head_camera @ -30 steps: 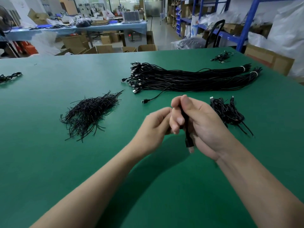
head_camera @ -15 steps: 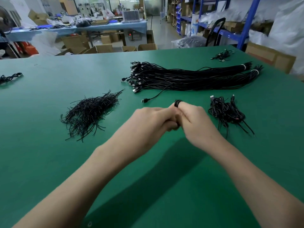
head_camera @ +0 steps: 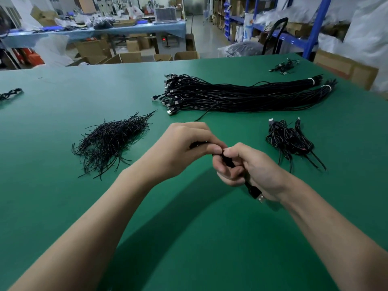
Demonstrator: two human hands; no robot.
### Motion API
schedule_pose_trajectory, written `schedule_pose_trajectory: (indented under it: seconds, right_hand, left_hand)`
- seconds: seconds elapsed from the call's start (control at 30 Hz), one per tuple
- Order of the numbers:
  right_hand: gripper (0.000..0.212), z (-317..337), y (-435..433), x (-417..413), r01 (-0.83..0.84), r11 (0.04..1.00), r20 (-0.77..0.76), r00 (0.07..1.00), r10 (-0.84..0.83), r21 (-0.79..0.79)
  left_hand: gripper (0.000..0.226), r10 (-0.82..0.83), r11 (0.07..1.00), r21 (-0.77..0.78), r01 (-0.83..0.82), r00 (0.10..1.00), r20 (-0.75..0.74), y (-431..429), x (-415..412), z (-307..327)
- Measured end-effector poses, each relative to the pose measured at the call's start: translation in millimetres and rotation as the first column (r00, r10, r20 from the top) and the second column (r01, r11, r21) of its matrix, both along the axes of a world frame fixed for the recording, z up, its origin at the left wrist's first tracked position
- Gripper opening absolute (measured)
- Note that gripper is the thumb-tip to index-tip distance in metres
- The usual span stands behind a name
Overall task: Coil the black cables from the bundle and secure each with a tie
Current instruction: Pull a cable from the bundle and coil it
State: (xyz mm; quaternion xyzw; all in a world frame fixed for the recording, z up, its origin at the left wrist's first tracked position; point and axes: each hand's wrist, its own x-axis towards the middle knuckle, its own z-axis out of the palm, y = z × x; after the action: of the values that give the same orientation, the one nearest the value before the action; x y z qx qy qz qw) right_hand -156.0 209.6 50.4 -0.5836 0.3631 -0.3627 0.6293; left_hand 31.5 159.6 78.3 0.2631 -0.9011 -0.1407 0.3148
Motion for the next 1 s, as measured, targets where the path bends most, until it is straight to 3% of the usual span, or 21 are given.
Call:
schedule_pose_trajectory:
  seconds: [0.17,0.3,0.47,0.63,0.77,0.9,1.0]
  right_hand:
    - [0.033,-2,-9,-6,-0.022,0.991,-0.01,1.0,0.024,0.135]
    - [0.028,-5,-15,-12,-0.124,0.96,0.068,0.992,0.11,0.252]
    - [0.035,-15,-21,-11,-0.15,0.95,0.035,0.989,0.147,0.275]
    - [0.036,-30,-20,-4,0.01,0.992,-0.172,0.985,0.012,0.125]
    - [0.017,-35,-21,-8,0.218,0.944,-0.368,0.88,-0.3,-0.248]
    - [0.011,-35,-18,-12,0.202,0.942,-0.33,0.899,-0.287,-0.268]
    - [0.02,-36,-17,-9,0.226,0.919,-0.357,0.87,-0.339,-0.323]
  left_hand:
    - [0.013,0.035,0.999,-0.02,-0.034,0.997,0.066,-5,4,-13]
    - [0.021,0.137,0.99,-0.054,-0.13,0.98,0.146,-6,3,-27]
    - [0.035,0.187,0.981,-0.084,-0.174,0.965,0.183,-8,8,-46]
    - [0.032,0.174,0.982,-0.113,-0.148,0.946,0.274,-6,9,-65]
    - [0.026,0.234,0.963,-0.194,-0.188,0.94,0.25,-11,12,-68]
    - [0.023,0.213,0.969,-0.176,-0.176,0.952,0.218,-6,12,-70]
    - [0.031,0.215,0.971,-0.137,-0.194,0.963,0.16,-4,11,-67]
